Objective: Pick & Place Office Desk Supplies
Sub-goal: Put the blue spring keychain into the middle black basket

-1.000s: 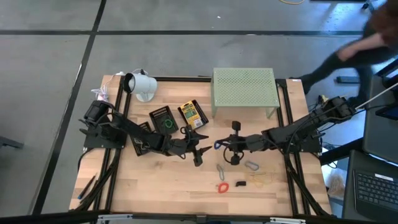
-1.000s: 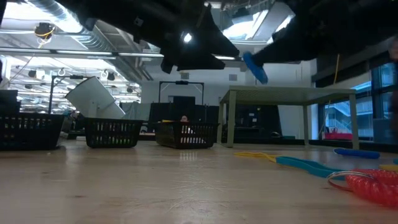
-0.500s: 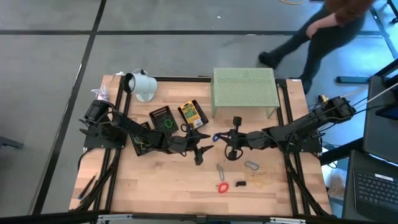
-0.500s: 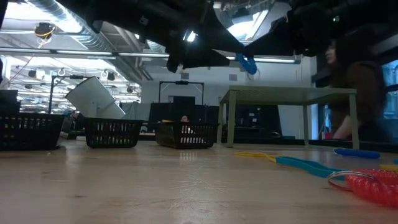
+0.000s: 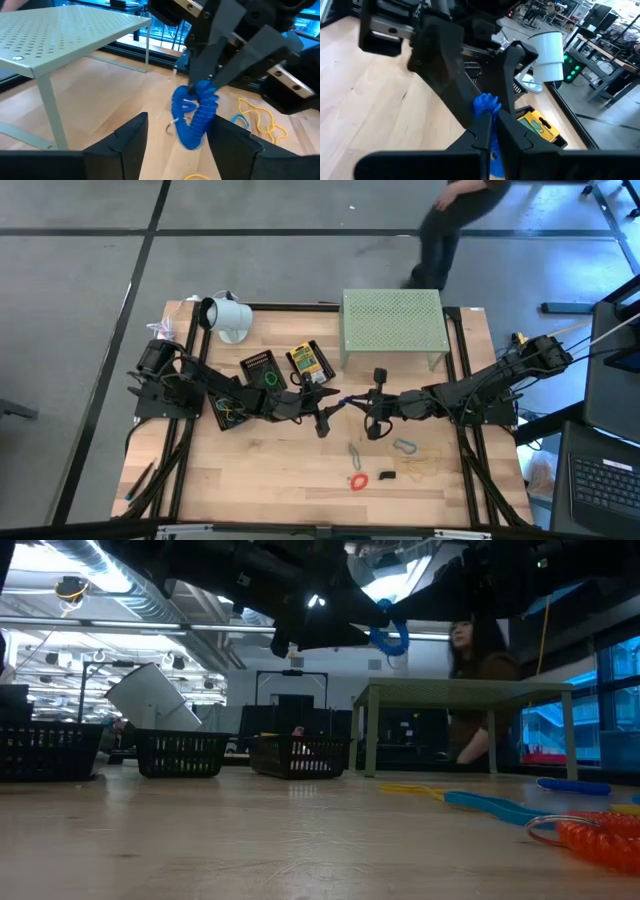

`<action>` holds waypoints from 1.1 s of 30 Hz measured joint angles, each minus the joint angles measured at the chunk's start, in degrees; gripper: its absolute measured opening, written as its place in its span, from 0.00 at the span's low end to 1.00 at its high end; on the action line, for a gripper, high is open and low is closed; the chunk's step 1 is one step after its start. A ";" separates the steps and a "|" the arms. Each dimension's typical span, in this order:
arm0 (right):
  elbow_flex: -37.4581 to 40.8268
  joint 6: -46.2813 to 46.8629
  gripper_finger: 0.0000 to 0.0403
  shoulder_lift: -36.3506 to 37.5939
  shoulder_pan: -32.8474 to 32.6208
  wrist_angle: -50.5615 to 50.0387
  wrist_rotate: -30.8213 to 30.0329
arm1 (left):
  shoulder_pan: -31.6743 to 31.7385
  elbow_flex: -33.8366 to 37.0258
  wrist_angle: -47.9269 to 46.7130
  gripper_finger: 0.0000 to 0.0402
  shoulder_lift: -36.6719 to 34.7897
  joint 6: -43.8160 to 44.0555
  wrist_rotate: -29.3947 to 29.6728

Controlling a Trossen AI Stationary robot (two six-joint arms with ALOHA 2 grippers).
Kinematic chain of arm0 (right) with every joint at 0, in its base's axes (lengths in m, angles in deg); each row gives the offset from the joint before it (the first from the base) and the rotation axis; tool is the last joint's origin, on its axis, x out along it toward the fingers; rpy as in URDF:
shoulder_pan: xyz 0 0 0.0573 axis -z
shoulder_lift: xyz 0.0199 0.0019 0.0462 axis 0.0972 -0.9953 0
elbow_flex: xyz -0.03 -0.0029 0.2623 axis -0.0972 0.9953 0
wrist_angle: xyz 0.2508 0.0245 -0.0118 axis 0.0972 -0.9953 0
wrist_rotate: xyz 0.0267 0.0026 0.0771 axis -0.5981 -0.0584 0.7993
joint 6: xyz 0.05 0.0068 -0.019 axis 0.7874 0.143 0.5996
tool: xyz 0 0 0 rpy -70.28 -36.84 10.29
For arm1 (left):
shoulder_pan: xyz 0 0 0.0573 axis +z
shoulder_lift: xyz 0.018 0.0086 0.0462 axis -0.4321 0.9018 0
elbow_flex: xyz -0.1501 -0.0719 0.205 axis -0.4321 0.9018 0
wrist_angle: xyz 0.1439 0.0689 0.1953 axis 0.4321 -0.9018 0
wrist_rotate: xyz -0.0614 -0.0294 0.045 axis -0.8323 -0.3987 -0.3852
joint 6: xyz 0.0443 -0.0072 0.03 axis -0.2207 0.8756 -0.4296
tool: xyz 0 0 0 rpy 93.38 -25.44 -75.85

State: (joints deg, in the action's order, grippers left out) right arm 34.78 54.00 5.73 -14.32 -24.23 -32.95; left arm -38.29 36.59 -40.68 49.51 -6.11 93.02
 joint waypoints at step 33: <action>0.00 1.46 0.39 0.02 -0.12 -0.01 6.26 | 0.07 0.00 -0.99 0.03 0.02 -1.54 0.20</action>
State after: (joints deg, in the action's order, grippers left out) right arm 34.78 55.46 5.76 -14.44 -24.23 -26.69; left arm -38.22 36.59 -41.67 49.53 -7.65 93.22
